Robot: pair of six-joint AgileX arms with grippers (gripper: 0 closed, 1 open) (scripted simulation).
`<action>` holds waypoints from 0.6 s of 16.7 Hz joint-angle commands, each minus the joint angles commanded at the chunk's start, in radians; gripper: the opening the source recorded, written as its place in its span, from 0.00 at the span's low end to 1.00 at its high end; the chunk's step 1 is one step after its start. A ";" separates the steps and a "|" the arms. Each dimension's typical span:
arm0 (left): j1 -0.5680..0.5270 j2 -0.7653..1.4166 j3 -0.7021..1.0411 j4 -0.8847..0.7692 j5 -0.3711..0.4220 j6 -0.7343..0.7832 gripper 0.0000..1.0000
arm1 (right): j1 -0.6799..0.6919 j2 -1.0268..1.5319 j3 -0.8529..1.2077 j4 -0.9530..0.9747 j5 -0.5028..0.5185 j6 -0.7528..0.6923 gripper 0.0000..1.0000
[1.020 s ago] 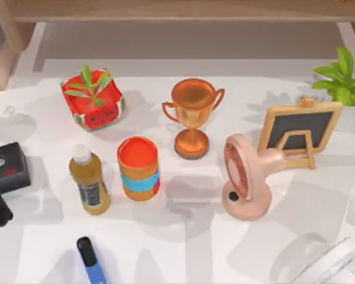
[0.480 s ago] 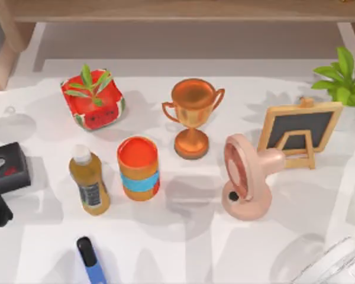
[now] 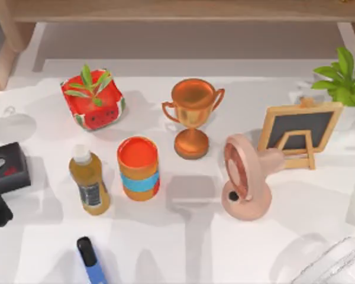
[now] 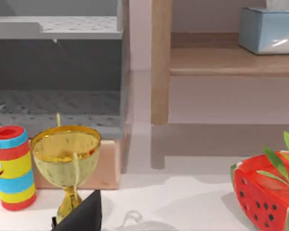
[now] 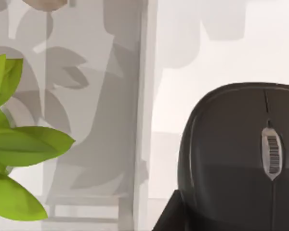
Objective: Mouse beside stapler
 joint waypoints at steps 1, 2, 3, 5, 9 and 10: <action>0.000 0.000 0.000 0.000 0.000 0.000 1.00 | 0.042 -0.044 -0.025 0.002 0.001 0.054 0.00; 0.000 0.000 0.000 0.000 0.000 0.000 1.00 | 0.090 -0.084 -0.051 0.008 0.002 0.111 0.00; 0.000 0.000 0.000 0.000 0.000 0.000 1.00 | 0.144 -0.119 -0.077 0.017 0.002 0.171 0.00; 0.000 0.000 0.000 0.000 0.000 0.000 1.00 | 0.261 -0.179 -0.131 0.043 0.003 0.295 0.00; 0.000 0.000 0.000 0.000 0.000 0.000 1.00 | 0.531 -0.246 -0.243 0.122 0.008 0.555 0.00; 0.000 0.000 0.000 0.000 0.000 0.000 1.00 | 0.602 -0.253 -0.272 0.145 0.010 0.620 0.00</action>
